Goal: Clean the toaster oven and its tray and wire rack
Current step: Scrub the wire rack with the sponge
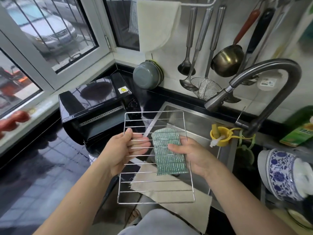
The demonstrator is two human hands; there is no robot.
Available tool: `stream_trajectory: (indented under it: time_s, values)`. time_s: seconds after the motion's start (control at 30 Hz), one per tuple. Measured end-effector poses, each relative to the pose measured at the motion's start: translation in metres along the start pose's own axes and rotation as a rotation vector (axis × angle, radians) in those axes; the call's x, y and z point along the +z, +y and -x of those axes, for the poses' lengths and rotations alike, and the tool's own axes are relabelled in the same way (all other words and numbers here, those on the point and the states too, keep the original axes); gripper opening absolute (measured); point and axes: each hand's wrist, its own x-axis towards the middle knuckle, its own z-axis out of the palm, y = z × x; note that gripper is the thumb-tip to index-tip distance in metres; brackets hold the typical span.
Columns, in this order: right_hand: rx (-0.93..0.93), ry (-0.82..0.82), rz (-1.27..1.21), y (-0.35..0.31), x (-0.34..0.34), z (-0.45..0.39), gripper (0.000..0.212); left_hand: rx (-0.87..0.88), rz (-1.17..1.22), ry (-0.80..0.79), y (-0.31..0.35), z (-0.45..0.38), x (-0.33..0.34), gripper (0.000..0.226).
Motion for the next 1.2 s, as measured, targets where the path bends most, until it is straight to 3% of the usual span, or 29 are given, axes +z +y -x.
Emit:
stream_trajectory:
  time_s: [0.1,0.2,0.4,0.57,0.73,0.97,1.1,1.2]
  values:
    - [-0.112,0.077,0.008,0.000,0.004,0.002,0.019,-0.017,0.024,-0.004,0.000,0.002,0.001,0.051]
    - [-0.166,0.184,0.112,0.000,0.006,0.003,0.016,-0.004,0.015,-0.012,0.003,0.004,0.003,0.052]
    - [-0.226,0.227,0.225,-0.008,0.012,0.007,0.011,0.052,0.010,-0.004,0.001,0.011,0.005,0.050]
    - [-0.035,0.053,-0.101,-0.004,0.016,0.012,0.029,0.021,-0.016,0.016,0.003,0.013,0.004,0.050]
    - [0.032,-0.088,-0.082,-0.006,0.013,0.012,0.053,-0.015,0.000,-0.031,0.008,0.016,0.000,0.047]
    - [-0.198,0.249,-0.070,-0.001,0.025,0.011,0.038,0.010,-0.010,-0.011,0.013,0.016,-0.002,0.046]
    - [-0.038,-0.054,-0.181,-0.011,0.029,0.020,0.039,-0.019,-0.040,-0.072,0.021,0.017,-0.004,0.041]
    - [-0.034,-0.175,-0.240,-0.031,0.026,0.018,0.044,-0.025,-0.097,-0.129,0.034,0.020,-0.005,0.036]
